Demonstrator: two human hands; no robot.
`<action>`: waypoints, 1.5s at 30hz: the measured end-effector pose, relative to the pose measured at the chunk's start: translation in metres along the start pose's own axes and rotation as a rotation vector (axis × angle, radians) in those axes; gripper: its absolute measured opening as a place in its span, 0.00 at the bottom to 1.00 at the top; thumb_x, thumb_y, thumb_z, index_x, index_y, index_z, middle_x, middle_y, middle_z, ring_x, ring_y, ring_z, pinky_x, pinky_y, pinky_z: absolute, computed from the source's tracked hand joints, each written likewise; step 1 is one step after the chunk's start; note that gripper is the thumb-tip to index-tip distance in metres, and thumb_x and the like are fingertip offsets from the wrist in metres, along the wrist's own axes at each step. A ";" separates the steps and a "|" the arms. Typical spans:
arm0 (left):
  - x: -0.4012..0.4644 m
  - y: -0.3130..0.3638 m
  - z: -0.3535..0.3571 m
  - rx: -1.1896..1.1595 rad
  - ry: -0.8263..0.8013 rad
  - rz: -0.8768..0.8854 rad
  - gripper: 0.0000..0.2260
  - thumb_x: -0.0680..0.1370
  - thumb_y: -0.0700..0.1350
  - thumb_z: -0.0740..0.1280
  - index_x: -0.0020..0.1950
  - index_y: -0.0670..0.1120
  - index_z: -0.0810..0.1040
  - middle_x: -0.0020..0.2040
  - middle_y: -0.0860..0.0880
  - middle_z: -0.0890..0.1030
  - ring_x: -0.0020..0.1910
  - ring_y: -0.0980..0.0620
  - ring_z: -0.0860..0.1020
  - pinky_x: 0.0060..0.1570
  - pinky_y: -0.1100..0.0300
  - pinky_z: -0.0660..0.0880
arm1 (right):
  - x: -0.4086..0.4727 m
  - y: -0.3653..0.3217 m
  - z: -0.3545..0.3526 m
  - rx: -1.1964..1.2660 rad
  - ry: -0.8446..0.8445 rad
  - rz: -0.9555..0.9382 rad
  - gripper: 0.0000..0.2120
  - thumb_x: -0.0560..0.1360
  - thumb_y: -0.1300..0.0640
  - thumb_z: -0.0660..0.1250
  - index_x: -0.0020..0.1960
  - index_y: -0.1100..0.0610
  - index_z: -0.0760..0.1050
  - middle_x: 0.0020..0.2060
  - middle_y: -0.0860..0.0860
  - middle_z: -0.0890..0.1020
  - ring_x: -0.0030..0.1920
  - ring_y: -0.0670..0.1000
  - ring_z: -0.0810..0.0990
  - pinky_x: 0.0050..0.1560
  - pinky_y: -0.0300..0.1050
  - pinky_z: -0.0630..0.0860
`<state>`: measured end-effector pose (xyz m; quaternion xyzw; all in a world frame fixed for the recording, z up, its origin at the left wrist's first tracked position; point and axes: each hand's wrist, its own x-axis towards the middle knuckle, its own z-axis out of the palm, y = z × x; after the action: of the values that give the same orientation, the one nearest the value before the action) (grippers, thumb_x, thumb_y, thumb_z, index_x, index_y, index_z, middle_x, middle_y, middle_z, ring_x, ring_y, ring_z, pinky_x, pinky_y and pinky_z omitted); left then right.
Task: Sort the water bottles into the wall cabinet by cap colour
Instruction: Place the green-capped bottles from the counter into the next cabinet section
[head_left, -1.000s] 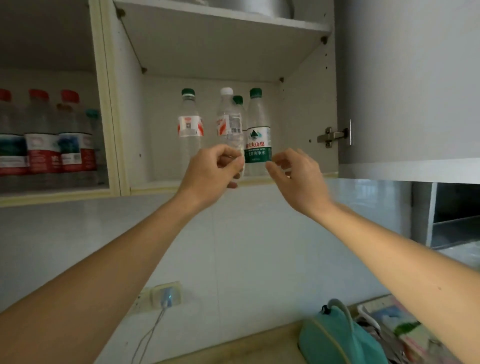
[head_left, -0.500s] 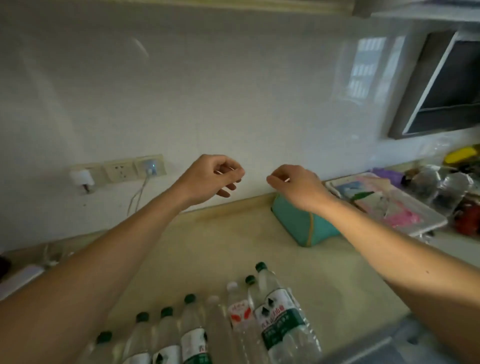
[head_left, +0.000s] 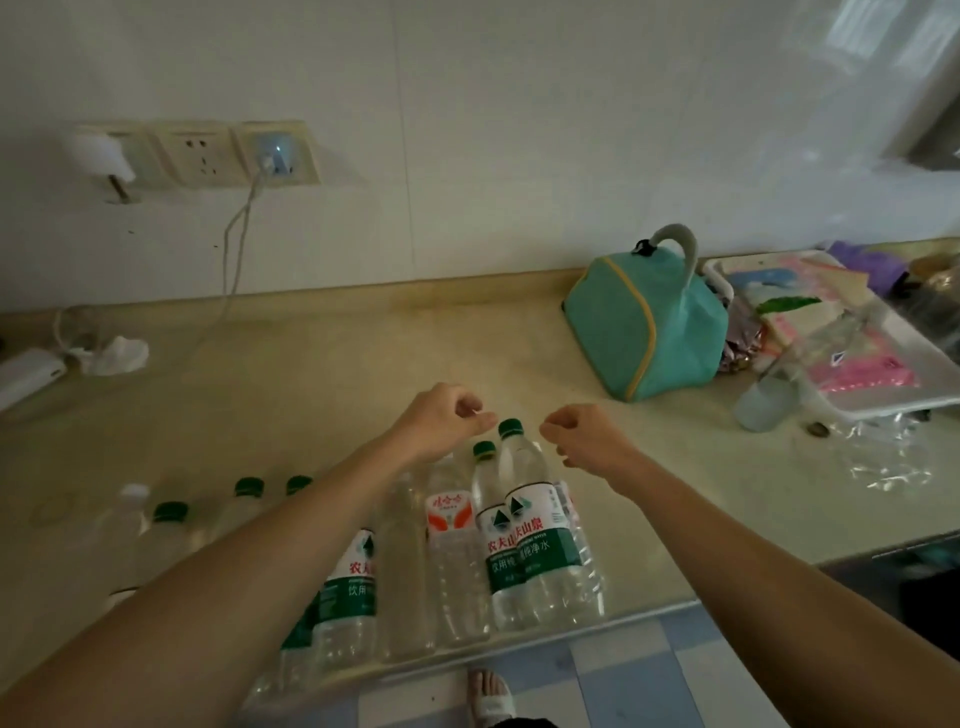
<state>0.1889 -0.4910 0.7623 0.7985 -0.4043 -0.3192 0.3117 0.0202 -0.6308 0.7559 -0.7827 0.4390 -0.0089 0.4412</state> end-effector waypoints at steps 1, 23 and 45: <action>0.005 -0.001 0.010 0.011 0.001 -0.018 0.22 0.79 0.57 0.69 0.67 0.45 0.77 0.60 0.49 0.81 0.53 0.53 0.80 0.55 0.56 0.79 | 0.006 0.008 0.004 0.022 -0.019 0.033 0.14 0.80 0.54 0.67 0.63 0.60 0.78 0.54 0.55 0.82 0.53 0.57 0.82 0.55 0.52 0.80; 0.044 0.008 0.059 -0.348 -0.023 -0.334 0.11 0.82 0.46 0.66 0.61 0.43 0.82 0.55 0.47 0.84 0.54 0.50 0.81 0.58 0.55 0.77 | 0.076 0.057 0.024 0.214 -0.210 0.137 0.11 0.75 0.55 0.75 0.53 0.61 0.84 0.37 0.53 0.85 0.38 0.49 0.81 0.41 0.44 0.76; 0.047 0.087 0.039 0.014 0.287 0.458 0.15 0.78 0.39 0.71 0.65 0.40 0.79 0.58 0.46 0.78 0.57 0.53 0.77 0.60 0.68 0.73 | 0.011 0.040 -0.069 0.314 0.372 -0.487 0.15 0.73 0.59 0.77 0.59 0.51 0.81 0.51 0.45 0.84 0.54 0.45 0.83 0.59 0.42 0.78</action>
<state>0.1420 -0.5816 0.7928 0.7254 -0.5282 -0.1211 0.4245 -0.0276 -0.6949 0.7664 -0.7721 0.3053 -0.3240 0.4535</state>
